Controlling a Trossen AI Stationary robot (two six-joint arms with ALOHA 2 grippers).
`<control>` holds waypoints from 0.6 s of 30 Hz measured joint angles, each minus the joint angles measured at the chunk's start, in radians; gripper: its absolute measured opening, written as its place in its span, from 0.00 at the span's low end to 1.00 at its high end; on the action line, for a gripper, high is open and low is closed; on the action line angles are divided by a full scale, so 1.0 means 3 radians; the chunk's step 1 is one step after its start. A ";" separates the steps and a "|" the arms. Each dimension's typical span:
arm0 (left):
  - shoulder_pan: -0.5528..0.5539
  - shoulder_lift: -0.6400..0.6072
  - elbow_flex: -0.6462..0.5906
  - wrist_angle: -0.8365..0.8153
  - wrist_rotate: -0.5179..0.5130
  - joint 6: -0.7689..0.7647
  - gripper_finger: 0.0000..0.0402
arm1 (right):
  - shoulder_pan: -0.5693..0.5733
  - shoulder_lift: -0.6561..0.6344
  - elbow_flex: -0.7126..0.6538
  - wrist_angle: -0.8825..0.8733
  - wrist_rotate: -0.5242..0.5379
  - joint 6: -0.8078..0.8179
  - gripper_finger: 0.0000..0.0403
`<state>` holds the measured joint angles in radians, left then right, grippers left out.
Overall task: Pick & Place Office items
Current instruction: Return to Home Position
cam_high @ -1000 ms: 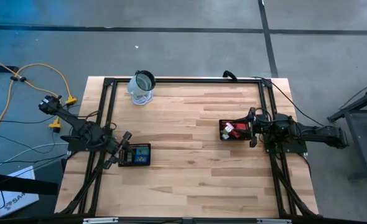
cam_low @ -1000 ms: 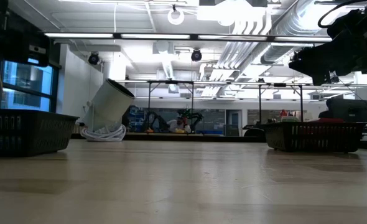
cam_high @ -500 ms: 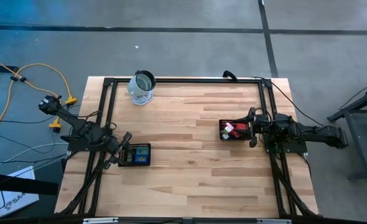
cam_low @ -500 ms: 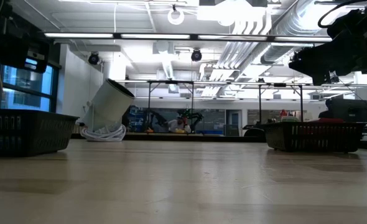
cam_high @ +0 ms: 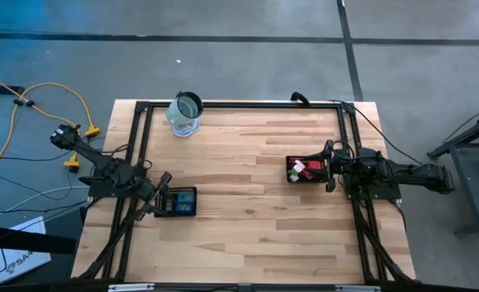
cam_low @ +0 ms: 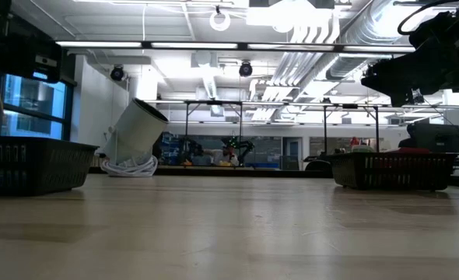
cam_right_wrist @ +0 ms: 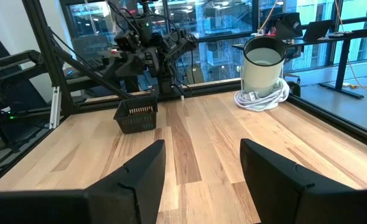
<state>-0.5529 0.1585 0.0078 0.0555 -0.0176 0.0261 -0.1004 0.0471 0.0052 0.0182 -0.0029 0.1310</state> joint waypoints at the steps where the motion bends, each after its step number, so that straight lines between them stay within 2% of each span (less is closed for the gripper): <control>1: 0.0000 0.0000 0.0000 -0.0054 -0.0001 0.0000 0.48 | 0.0000 0.0001 0.0001 0.0001 0.0000 -0.0001 0.48; 18: 0.0000 0.0007 0.0000 -0.0161 -0.0012 0.0006 0.48 | 0.0001 0.0000 0.0000 0.0000 0.0000 0.0000 0.48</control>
<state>-0.5529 0.1607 0.0078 0.0073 -0.0212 0.0278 -0.1002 0.0472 0.0051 0.0181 -0.0029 0.1310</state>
